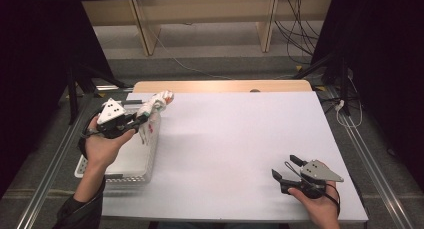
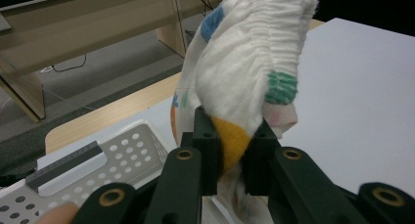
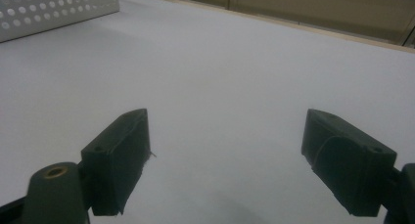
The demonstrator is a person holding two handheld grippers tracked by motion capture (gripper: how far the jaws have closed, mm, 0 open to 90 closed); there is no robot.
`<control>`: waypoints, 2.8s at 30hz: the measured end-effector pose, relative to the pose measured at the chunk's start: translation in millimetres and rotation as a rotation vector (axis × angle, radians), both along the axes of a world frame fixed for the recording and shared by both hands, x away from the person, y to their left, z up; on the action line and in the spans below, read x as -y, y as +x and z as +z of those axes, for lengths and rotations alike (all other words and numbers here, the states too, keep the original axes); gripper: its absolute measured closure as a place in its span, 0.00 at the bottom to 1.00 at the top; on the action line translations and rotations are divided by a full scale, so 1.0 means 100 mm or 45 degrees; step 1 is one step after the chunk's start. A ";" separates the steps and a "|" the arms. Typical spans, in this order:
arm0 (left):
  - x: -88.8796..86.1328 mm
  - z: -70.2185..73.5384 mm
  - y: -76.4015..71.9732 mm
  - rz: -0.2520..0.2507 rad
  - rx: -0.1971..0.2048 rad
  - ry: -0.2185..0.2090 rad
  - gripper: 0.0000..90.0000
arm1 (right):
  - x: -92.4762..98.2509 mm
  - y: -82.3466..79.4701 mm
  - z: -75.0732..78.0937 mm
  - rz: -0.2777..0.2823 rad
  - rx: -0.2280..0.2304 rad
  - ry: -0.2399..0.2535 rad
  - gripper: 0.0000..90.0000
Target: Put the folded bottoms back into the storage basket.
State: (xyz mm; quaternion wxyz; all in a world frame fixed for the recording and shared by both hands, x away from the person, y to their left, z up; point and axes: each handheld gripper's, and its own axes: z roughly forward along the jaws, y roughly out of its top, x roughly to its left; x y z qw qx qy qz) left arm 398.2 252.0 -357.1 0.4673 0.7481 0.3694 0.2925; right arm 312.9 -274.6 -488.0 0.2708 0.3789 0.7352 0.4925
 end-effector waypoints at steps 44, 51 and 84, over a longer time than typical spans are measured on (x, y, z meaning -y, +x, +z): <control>-0.26 -0.06 -0.07 0.061 -0.016 0.017 0.88 | 0.01 0.00 0.00 -0.004 -0.003 -0.004 0.21; -0.30 -0.06 -0.08 0.067 -0.010 0.020 0.88 | 0.01 0.00 0.01 -0.004 -0.005 -0.006 0.21; -0.49 -0.14 -0.09 0.108 -0.041 0.051 0.88 | 0.01 0.00 0.01 -0.006 -0.005 -0.005 0.21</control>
